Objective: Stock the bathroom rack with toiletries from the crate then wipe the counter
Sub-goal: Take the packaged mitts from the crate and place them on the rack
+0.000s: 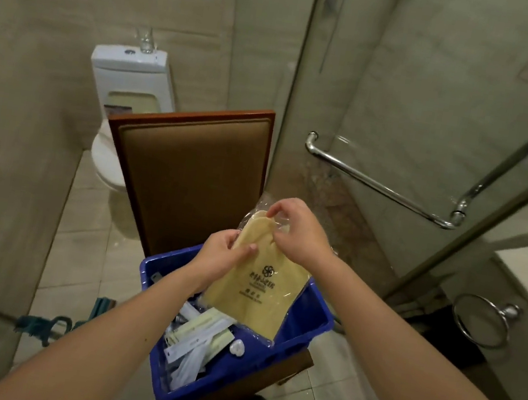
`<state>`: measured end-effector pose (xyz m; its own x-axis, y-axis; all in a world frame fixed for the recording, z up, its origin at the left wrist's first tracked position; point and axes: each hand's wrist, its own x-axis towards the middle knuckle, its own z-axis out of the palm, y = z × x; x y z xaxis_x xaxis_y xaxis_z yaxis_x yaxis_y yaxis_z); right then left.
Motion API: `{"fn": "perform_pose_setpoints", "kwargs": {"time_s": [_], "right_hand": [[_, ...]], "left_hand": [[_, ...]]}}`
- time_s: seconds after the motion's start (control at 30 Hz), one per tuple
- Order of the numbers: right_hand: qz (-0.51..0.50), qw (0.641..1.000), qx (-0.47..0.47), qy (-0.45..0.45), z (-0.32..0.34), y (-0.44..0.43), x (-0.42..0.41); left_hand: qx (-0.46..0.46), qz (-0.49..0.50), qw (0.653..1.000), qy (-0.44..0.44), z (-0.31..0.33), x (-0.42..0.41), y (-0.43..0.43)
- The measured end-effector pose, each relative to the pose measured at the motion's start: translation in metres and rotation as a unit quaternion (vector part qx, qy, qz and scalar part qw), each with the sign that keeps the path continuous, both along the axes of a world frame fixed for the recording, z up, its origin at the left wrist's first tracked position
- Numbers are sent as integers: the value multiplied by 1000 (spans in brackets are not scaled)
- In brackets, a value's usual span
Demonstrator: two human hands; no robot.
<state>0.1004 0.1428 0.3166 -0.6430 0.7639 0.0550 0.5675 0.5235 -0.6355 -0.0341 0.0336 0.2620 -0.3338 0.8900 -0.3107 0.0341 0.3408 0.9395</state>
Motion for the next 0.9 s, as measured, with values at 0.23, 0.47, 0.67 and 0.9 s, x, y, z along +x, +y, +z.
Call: {"fn": "perform_pose_setpoints", "kwargs": {"time_s": [0.23, 0.47, 0.67, 0.9], "right_hand": [[-127, 990, 67, -3, 8, -26, 58], [-230, 971, 50, -31, -1, -46, 123], [-309, 945, -90, 54, 0, -63, 177], [-389, 880, -168, 216, 8, -78, 245]], "left_hand": [[14, 20, 1000, 1, 13, 30, 10], [19, -3, 999, -26, 21, 74, 25], [17, -48, 997, -57, 31, 123, 44], [4, -106, 991, -77, 47, 194, 59]]}}
